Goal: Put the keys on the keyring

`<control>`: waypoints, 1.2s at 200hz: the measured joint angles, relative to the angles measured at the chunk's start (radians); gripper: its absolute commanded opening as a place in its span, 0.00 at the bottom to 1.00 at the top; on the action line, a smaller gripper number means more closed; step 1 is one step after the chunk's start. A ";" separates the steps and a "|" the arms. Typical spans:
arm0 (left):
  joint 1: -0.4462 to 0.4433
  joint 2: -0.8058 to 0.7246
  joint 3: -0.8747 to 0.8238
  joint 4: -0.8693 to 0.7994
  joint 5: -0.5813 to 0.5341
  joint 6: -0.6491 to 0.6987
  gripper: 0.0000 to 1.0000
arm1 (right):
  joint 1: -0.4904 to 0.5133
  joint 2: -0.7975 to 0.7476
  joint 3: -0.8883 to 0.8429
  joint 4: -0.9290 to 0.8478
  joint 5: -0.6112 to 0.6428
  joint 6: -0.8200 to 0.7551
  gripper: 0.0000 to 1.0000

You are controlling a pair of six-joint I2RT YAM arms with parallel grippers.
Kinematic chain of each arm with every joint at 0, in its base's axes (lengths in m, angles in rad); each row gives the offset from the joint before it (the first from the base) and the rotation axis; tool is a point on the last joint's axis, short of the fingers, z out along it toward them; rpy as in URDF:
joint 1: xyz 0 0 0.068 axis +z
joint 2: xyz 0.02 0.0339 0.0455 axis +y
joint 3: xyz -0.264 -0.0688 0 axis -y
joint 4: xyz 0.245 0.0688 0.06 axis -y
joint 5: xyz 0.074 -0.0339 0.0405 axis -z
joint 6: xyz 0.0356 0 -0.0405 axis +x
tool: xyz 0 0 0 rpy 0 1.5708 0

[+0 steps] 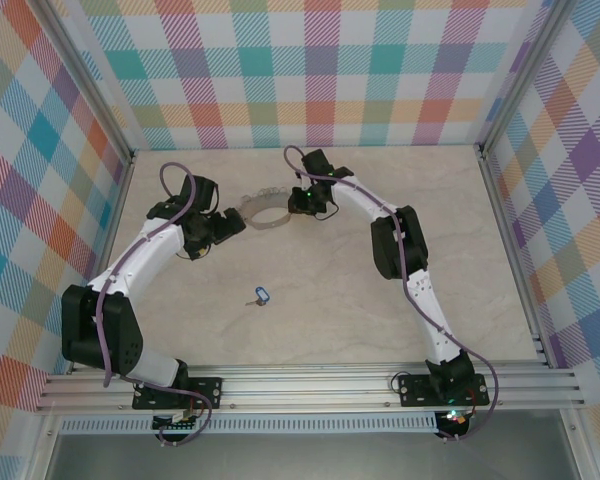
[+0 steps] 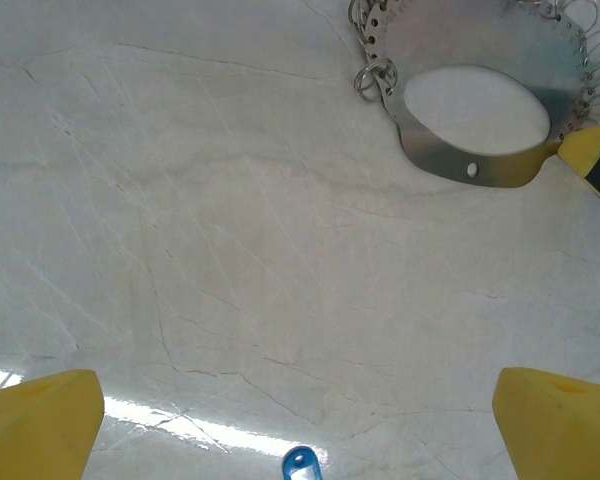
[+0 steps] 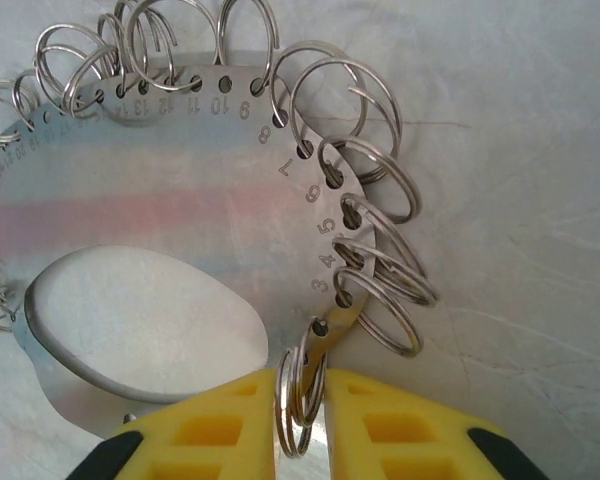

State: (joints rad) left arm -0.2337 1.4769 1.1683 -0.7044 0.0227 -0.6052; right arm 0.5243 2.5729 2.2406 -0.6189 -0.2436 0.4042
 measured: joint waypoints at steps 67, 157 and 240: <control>0.000 0.010 0.002 0.003 0.022 0.010 1.00 | 0.000 -0.029 -0.042 -0.003 -0.003 -0.034 0.00; -0.040 -0.029 0.002 0.006 -0.004 0.037 1.00 | -0.004 -0.534 -0.805 0.151 -0.163 -0.119 0.00; -0.089 -0.016 -0.014 0.064 0.063 0.029 0.99 | -0.035 -0.571 -0.952 0.234 -0.173 -0.117 0.00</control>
State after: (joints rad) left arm -0.3225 1.4612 1.1542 -0.6407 0.0853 -0.5766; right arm 0.4892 2.0018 1.2884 -0.3847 -0.4164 0.2874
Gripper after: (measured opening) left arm 0.988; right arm 0.046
